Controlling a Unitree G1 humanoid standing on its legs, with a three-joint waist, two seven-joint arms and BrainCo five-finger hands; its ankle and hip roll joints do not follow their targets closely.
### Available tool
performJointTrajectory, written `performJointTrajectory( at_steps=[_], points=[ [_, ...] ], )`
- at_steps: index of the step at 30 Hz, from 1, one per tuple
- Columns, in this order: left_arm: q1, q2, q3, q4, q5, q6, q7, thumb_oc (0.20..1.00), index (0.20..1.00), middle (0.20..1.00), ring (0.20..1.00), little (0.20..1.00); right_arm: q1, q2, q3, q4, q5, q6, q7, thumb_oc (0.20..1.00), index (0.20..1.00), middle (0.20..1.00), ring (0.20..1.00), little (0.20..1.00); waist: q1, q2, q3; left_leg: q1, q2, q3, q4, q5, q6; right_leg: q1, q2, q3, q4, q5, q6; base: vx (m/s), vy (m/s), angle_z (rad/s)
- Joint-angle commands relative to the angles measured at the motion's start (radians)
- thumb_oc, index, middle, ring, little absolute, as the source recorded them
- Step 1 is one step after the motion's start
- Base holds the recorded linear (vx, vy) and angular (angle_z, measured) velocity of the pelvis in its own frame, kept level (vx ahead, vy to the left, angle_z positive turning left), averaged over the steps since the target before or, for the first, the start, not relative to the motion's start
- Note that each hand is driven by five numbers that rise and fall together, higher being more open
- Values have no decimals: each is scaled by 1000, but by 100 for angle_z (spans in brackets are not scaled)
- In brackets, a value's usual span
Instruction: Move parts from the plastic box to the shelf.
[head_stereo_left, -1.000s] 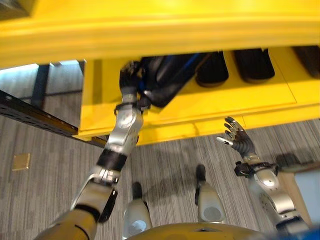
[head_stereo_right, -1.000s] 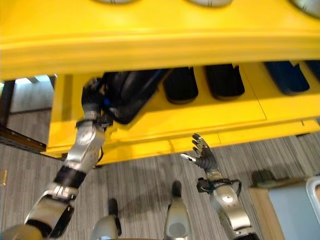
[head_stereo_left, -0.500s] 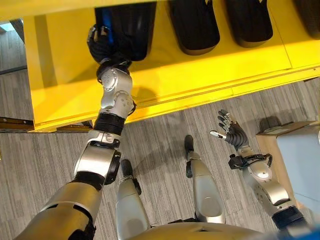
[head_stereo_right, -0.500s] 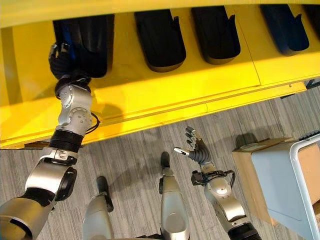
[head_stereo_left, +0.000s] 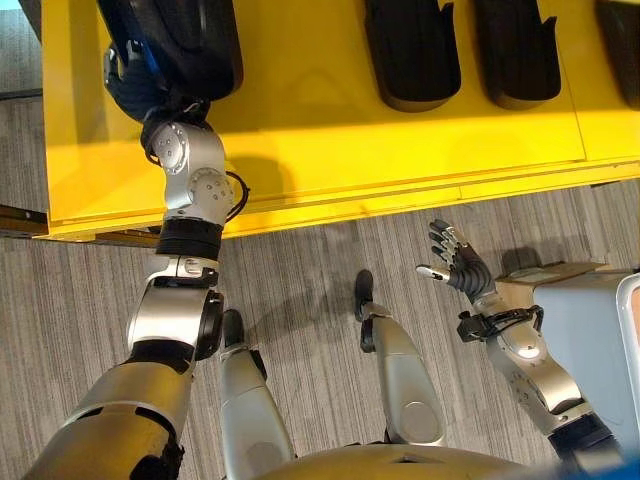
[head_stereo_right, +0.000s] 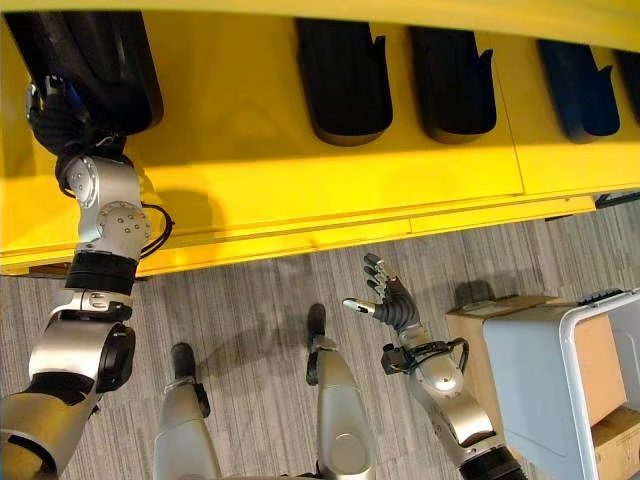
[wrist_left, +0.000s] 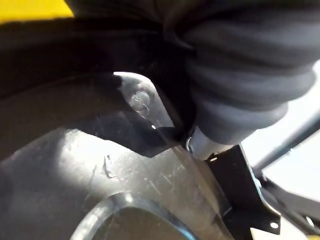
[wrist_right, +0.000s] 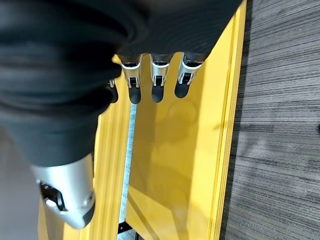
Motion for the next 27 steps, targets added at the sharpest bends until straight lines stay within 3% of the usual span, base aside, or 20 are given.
performJointTrajectory(
  at_steps=[1,21,22,23,27],
  points=[
    [17,38,9,15,15,-31,-28,200,200,200,200,200,19,-43,-1,-55,13,-51,6,1000,1000,1000,1000,1000,3,25,-82,-65,16,-7,-36,84,21,25,-28,-15,82,-71,32,-16,14,7],
    [171,10,83,68,0,11,-48,200,200,200,200,200,16,-54,-13,-76,13,-49,6,1000,1000,1000,1000,1000,20,38,-88,-102,18,-9,-14,80,24,-14,-30,-4,107,-75,26,-3,2,0],
    [170,10,82,67,1,13,-48,391,391,391,391,391,16,-53,-16,-78,14,-50,5,1000,1000,1000,1000,1000,20,38,-87,-104,19,-9,-13,80,25,-14,-31,-3,107,-75,26,0,0,0],
    [168,9,81,65,-1,12,-49,1000,1000,1000,1000,1000,16,-54,-17,-77,14,-50,4,1000,1000,1000,1000,1000,20,38,-86,-105,18,-8,-13,81,25,-15,-31,-3,107,-75,25,0,0,0],
    [161,9,76,56,-12,10,-55,1000,1000,1000,1000,1000,13,-53,-16,-74,14,-49,1,1000,1000,1000,1000,1000,22,38,-83,-111,16,-10,-7,80,26,-17,-32,-5,109,-74,25,0,0,0]
  ],
)
